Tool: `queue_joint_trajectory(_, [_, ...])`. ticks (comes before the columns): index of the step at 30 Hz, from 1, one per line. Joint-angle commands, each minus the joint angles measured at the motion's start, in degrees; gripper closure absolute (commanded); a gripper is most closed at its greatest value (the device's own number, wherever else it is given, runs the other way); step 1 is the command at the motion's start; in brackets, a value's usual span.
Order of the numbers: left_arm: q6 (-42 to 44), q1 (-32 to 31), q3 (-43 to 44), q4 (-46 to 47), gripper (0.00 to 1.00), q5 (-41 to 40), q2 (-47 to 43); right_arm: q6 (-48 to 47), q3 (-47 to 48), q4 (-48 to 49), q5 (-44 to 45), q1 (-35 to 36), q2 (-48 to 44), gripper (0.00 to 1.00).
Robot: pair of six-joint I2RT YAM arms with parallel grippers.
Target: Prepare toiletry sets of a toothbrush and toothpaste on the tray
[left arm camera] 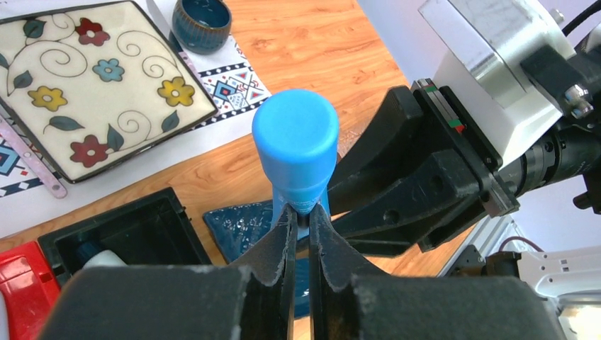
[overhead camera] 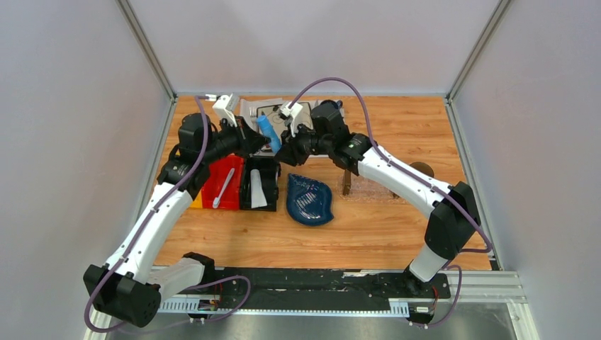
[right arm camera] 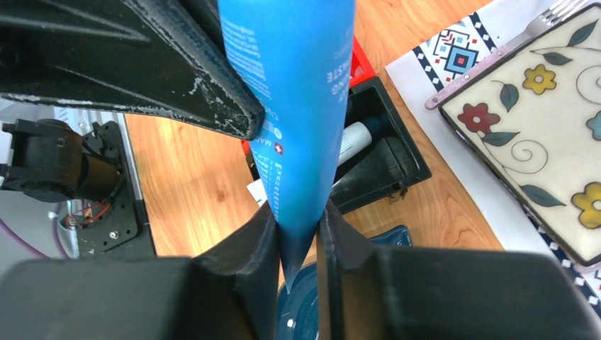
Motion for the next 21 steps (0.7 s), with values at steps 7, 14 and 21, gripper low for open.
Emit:
queue_joint_trajectory(7, [-0.2,0.9,-0.8,3.9,1.0,4.0,-2.7,-4.3,4.9,-4.5,2.8,0.2,0.8,1.0])
queue_joint_trajectory(14, [9.9,1.0,1.8,-1.6,0.6,5.4,-3.8,-8.7,7.8,-13.3,3.5,0.2,-0.6,1.0])
queue_joint_trajectory(21, [22.9,0.9,6.0,-11.0,0.5,8.4,-4.9,-13.4,10.8,-22.6,3.6,0.2,-1.4,1.0])
